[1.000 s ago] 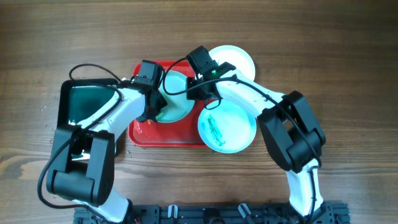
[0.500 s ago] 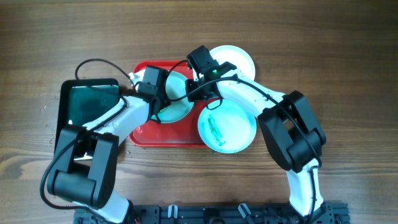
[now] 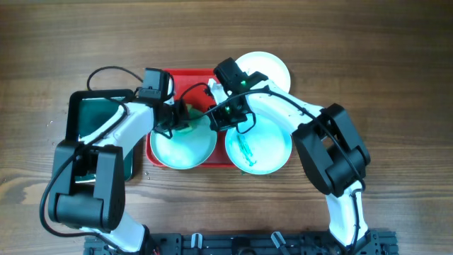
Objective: Clean dirty plates on tray and stack at the side
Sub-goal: 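Scrub the plate again with the sponge in the left gripper, then lift the cleaned plate off the tray with the right gripper, then place the plate on the table right of the tray, release, then move the right gripper back and grip the next plate's rim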
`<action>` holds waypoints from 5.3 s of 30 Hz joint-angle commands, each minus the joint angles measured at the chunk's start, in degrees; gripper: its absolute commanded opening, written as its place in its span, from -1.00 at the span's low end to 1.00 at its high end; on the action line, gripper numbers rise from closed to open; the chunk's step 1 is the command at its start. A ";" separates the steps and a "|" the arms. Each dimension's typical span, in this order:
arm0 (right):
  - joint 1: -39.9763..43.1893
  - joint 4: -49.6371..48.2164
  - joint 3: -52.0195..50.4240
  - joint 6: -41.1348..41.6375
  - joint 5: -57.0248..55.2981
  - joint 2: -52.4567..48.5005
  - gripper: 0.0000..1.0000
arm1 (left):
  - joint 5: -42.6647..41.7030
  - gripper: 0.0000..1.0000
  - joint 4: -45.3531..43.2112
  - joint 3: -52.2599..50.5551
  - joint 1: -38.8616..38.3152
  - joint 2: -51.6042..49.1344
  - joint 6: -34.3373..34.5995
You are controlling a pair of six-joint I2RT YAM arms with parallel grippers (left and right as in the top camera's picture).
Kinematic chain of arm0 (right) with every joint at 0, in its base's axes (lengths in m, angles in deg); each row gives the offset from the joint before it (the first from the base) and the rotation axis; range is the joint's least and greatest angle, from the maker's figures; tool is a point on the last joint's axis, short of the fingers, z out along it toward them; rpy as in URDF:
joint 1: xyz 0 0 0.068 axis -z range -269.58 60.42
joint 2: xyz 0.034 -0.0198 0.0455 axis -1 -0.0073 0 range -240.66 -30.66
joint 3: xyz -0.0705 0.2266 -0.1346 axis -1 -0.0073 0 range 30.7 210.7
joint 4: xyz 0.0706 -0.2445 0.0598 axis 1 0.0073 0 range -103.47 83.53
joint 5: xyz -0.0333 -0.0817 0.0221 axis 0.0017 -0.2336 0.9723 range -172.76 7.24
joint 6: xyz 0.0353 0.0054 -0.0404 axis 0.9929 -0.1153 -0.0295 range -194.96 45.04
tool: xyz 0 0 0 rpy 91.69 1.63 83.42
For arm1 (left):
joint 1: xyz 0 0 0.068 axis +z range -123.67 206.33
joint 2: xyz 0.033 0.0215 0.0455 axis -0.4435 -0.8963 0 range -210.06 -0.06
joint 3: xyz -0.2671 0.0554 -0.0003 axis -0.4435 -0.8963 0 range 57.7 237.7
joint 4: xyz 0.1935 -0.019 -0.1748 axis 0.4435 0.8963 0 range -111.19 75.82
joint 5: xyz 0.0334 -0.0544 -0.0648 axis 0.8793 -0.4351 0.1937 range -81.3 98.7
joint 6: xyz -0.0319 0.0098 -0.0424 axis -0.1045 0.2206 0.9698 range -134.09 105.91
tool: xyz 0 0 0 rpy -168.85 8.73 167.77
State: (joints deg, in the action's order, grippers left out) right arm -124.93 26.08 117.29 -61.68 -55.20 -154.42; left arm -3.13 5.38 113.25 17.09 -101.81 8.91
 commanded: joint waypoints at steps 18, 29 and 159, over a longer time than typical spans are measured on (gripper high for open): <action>-0.57 -6.62 -0.35 12.09 -12.70 -0.90 -0.01 | 1.84 -0.92 11.21 13.31 3.89 1.81 0.46; -0.90 -6.73 -0.83 24.24 -10.54 -6.23 -0.70 | 2.01 -0.92 17.09 18.45 11.89 9.60 1.95; 5.03 -0.42 -31.32 8.41 -16.22 33.86 -0.91 | 5.33 -0.92 18.05 18.34 11.87 9.49 8.98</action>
State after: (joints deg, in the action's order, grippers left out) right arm -117.44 26.08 81.33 -56.09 -68.32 -120.04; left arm 1.61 23.59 130.95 28.70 -92.78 16.91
